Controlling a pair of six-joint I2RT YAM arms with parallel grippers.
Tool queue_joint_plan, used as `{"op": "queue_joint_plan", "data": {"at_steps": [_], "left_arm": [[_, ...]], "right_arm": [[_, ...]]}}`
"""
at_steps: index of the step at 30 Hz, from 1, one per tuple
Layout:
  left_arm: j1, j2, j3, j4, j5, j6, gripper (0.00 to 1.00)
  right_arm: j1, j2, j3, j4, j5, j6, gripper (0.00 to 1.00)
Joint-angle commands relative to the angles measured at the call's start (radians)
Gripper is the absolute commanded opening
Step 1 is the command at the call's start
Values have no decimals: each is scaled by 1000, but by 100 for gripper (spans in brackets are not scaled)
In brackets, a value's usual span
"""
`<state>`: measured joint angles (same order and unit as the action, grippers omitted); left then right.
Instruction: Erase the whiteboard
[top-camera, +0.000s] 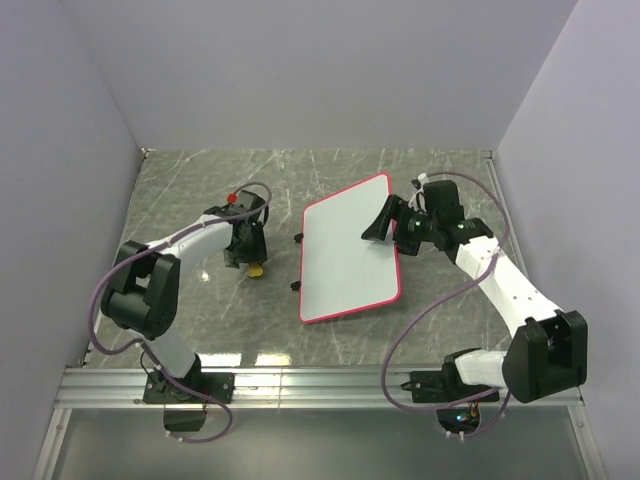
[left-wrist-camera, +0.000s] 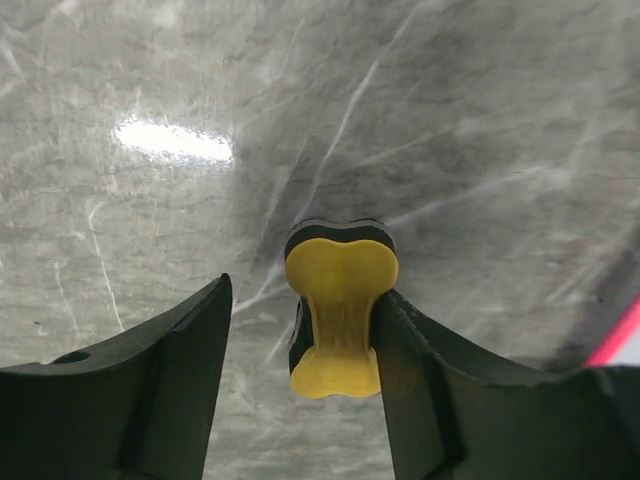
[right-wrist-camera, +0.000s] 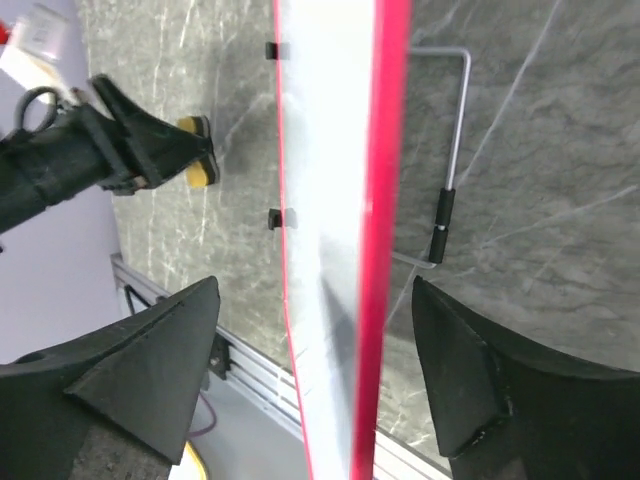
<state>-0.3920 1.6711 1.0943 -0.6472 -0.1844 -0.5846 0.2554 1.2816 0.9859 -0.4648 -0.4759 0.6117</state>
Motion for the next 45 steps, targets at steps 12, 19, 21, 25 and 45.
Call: {"op": "queue_joint_plan", "data": {"at_steps": [12,19,21,25,45], "left_arm": [[19,38,-33,95,134,-41,78],[27,-54,41,77,223,-63,92],[33,-40,84,58,262,-79,92],[35,-66,122,46,301,-119,91],[-59,-703,119,-357,-188,-280,99]], "right_arm": [[-19,-278,109,-208,94,-139,92],[-22,-407,93,-284,119,-162,96],[-21,-436,79,-297,99,-165,97],[-22,-490,74,-316,72,-153,97],[-19,-916,-102,-347,14,62,100]]}}
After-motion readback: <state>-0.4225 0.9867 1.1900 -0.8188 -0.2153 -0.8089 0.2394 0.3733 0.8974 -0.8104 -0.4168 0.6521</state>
